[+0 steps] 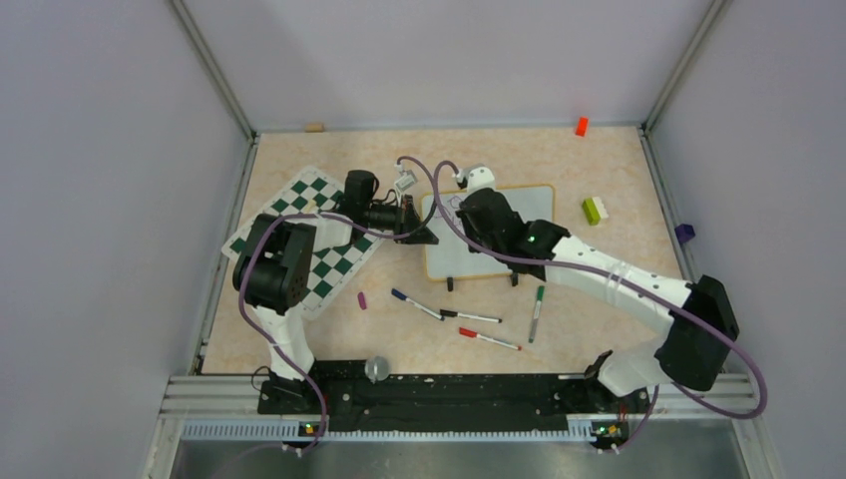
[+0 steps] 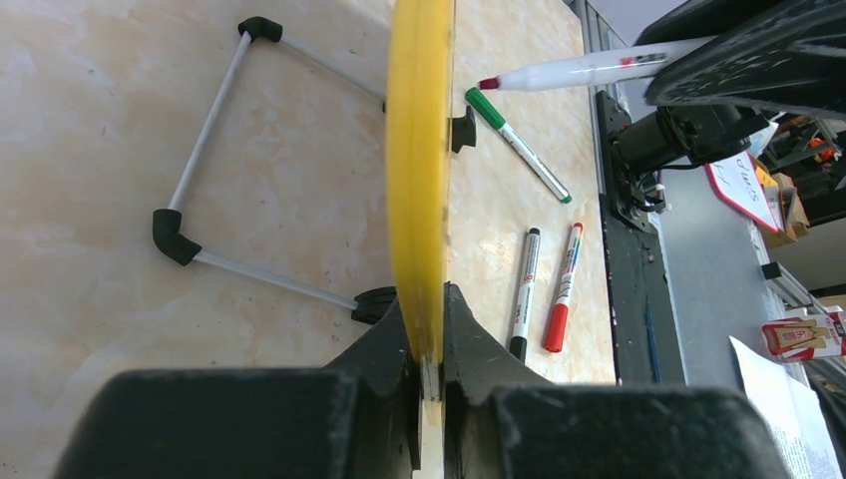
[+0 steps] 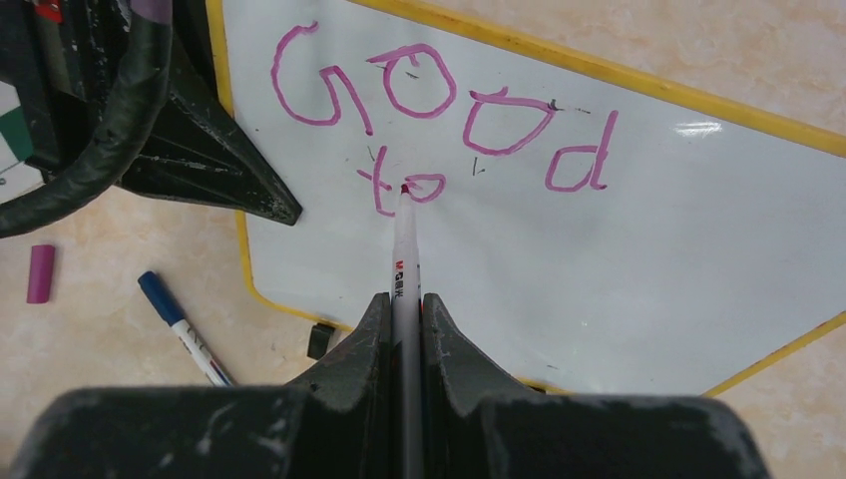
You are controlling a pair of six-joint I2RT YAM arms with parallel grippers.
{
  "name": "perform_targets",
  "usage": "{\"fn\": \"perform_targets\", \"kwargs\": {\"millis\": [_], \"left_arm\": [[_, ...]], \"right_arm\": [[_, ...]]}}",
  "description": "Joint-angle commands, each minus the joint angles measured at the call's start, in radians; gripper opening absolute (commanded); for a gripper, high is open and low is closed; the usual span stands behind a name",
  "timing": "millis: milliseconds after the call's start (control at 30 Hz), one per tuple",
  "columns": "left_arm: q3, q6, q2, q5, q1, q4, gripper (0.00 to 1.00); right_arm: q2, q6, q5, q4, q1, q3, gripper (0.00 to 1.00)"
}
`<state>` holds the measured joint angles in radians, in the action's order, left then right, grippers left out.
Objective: Write a sentence on the whiteboard
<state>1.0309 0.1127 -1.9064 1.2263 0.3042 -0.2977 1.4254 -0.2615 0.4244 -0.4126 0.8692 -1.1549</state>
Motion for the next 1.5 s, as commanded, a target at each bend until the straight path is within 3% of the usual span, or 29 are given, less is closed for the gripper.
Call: {"fn": "perform_targets", "kwargs": {"millis": [0, 267, 1467], "left_arm": [[-0.002, -0.069, 0.002, -0.030, 0.020, 0.043, 0.00], [0.006, -0.068, -0.005, -0.029, 0.020, 0.048, 0.00], [0.004, -0.071, -0.002, -0.031, 0.021, 0.052, 0.00]], "right_arm": [[-0.110, 0.013, -0.040, 0.039, -0.013, 0.026, 0.00], [-0.182, 0.062, 0.018, 0.127, -0.014, 0.114, 0.00], [-0.044, 0.068, 0.093, 0.138, -0.019, 0.079, 0.00]]}}
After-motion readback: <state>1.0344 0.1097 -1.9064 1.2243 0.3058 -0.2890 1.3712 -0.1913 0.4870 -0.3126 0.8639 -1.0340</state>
